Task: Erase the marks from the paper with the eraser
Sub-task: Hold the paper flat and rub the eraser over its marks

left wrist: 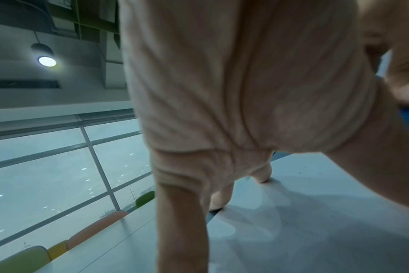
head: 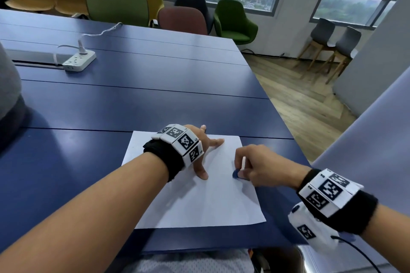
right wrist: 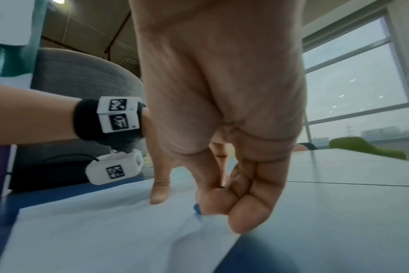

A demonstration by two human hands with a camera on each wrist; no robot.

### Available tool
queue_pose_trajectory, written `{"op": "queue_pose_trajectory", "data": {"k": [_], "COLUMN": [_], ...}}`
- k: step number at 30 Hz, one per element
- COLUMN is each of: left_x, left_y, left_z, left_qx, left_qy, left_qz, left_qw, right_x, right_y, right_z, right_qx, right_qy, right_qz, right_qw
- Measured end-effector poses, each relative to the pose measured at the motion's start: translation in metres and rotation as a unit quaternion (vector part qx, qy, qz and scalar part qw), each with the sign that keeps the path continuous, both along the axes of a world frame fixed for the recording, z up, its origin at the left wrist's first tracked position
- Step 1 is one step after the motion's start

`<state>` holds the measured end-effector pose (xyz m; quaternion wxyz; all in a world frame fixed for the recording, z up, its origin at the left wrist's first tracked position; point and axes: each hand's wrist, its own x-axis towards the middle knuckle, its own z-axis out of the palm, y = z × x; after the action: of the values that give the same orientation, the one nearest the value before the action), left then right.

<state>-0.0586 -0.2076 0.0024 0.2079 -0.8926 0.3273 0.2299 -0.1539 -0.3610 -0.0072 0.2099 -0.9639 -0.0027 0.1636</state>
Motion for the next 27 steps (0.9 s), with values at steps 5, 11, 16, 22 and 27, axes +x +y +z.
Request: {"op": "queue_pose_trajectory", "data": {"k": [5,11,16,22,27], "left_x": [0.001,0.000,0.002,-0.001,0.002], "left_y": [0.000,-0.001,0.001,-0.001,0.000], "left_z": [-0.001,-0.002,0.001,-0.001,-0.003], "left_qx": [0.001,0.001,0.000,0.010,0.003], "left_qy": [0.002,-0.005,0.016,0.005,0.008], "left_qz": [0.003,-0.002,0.007,0.001,0.000], "left_qw": [1.000,1.000,1.000,1.000,1.000], "right_x": [-0.016,-0.006,-0.024,-0.007,-0.018], "right_y": [0.005,0.003,0.023,0.017,0.034], "right_z": [-0.005,0.000,-0.002,0.002,0.000], "right_qx": [0.042,0.011,0.030,0.012,0.024], "right_qy": [0.029,0.002,0.054,0.005,0.045], "right_qz": [0.008,-0.023,0.026,-0.028,0.040], "right_qw": [0.999,1.000,0.998,1.000,0.998]}}
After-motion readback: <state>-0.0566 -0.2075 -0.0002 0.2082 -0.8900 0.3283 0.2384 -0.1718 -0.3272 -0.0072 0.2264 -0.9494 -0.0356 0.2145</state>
